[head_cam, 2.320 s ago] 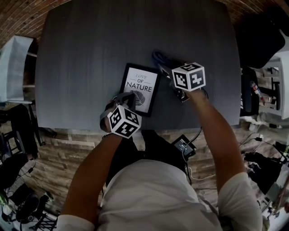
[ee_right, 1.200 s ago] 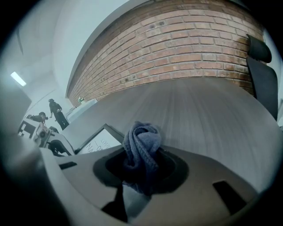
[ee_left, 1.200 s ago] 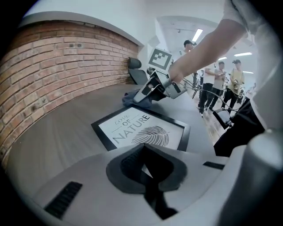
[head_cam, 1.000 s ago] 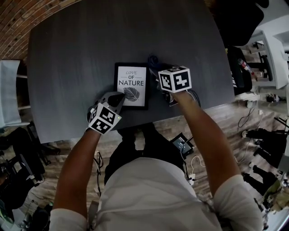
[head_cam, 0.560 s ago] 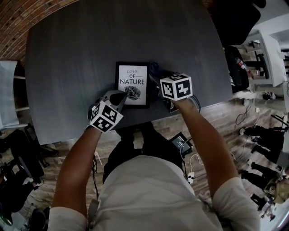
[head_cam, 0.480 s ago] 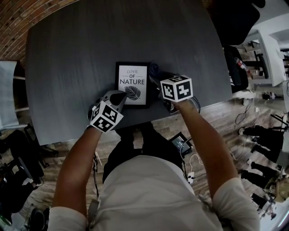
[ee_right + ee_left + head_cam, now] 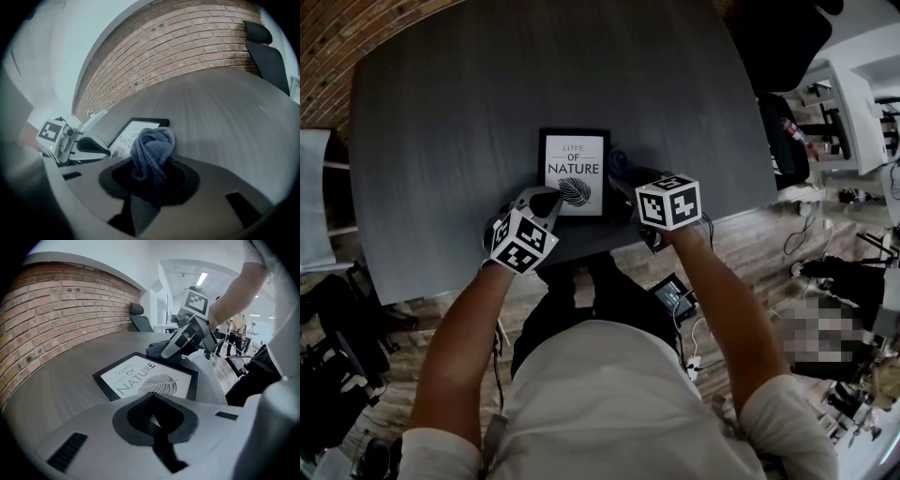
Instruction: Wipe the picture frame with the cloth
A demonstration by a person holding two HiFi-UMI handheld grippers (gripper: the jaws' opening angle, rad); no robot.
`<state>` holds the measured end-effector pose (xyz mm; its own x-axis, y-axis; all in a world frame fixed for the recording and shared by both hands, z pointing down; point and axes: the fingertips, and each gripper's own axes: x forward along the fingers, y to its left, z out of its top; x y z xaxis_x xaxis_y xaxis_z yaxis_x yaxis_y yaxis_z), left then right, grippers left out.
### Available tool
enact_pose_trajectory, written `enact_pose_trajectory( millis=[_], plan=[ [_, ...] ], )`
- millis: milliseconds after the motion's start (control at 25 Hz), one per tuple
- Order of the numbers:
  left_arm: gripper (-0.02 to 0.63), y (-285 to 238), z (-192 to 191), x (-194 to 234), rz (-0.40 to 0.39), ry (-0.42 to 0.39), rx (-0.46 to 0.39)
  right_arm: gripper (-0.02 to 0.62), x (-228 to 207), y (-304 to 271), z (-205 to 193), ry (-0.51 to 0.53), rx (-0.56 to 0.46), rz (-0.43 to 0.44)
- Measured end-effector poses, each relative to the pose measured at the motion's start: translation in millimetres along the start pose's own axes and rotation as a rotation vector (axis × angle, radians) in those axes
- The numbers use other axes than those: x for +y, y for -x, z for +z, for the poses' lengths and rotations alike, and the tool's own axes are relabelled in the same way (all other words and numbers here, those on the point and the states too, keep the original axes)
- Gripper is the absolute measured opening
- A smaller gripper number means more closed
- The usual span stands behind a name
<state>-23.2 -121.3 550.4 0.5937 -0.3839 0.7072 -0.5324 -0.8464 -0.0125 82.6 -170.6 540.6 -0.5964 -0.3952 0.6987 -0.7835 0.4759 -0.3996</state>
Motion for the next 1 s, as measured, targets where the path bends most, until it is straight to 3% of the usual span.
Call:
enact_pose_trajectory(
  millis=[760,1000],
  plan=[
    [0.006,-0.8,-0.3,2.6,0.033,0.019,-0.003,0.12,35.5,24.1,-54.7,-0.051,0.038,0.051],
    [0.006,0.1,-0.6,2.7,0.007,0.054,-0.001,0.121,49.5,36.3,-77.6,-0.065,0.059,0.04]
  ],
)
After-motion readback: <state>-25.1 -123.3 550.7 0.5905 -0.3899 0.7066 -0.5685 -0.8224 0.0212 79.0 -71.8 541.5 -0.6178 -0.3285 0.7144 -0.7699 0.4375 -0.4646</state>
